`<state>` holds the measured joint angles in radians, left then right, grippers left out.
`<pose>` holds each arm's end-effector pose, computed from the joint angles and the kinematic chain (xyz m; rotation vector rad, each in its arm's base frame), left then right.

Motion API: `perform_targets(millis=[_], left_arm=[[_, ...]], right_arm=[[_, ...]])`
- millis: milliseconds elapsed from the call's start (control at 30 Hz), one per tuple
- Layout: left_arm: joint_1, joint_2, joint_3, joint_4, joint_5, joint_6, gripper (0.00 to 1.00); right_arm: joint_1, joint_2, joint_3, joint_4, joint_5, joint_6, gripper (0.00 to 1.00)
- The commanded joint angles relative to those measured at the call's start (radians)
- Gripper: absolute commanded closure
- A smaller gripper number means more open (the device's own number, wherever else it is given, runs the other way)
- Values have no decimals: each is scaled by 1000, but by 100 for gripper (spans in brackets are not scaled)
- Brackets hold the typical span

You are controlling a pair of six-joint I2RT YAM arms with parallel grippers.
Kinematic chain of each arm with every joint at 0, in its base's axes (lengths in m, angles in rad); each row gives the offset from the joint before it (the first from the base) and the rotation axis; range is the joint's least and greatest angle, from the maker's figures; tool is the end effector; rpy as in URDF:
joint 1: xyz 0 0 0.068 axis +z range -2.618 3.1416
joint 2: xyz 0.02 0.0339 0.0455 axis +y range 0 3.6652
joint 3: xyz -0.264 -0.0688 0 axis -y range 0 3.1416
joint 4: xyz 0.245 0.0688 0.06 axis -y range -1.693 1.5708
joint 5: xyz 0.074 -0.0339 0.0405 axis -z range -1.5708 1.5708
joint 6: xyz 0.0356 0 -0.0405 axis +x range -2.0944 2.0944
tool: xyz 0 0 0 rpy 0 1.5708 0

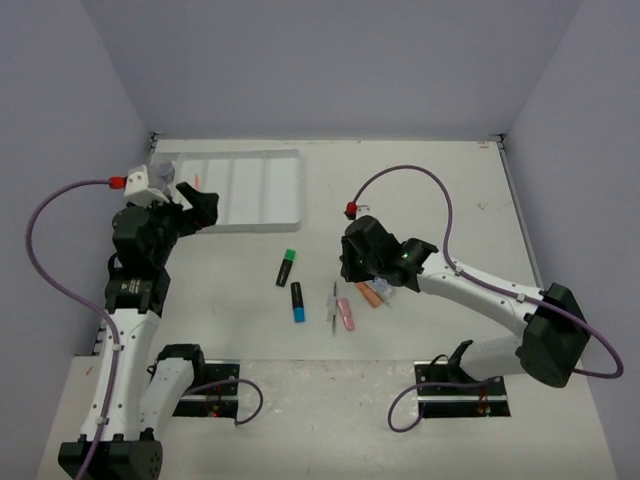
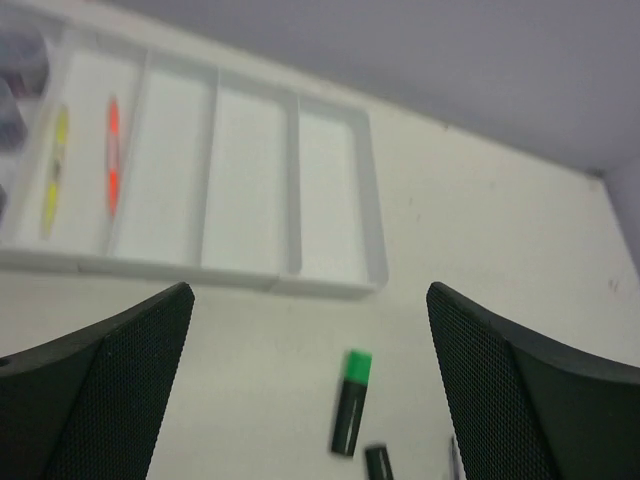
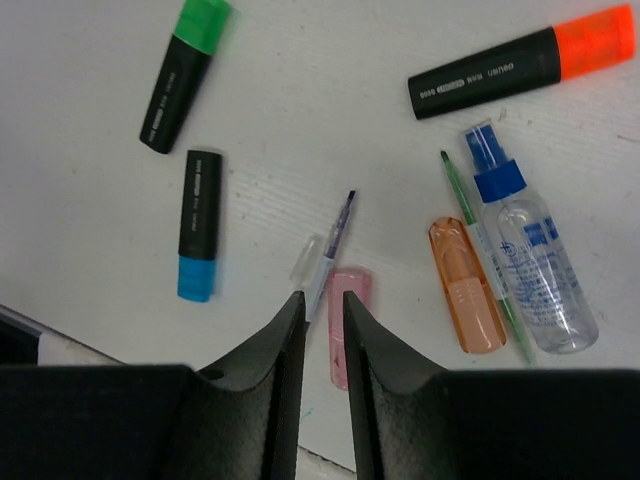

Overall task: Sort the stationery into containers
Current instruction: Pick up the pen from the center of the board.

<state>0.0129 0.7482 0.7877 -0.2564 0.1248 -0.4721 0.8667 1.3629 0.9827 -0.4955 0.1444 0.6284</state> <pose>0.1758 -0.0022 0.3392 -0.3455 1.7742 -0.4400 0.1886 0.2141 0.2527 -0.2317 2.4853 0.4822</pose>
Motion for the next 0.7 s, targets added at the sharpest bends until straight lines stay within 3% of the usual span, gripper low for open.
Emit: perform_targets(millis=[0, 267, 667], left_arm=[[-70, -33, -83, -85, 16, 87, 0], [-140, -49, -92, -101, 15, 117, 0], [-163, -45, -99, -92, 70, 127, 0]], right_arm=[[23, 63, 7, -15, 107, 81, 77], [20, 216, 64, -94, 216, -143, 87], [-29, 283, 85, -95, 236, -256, 84]])
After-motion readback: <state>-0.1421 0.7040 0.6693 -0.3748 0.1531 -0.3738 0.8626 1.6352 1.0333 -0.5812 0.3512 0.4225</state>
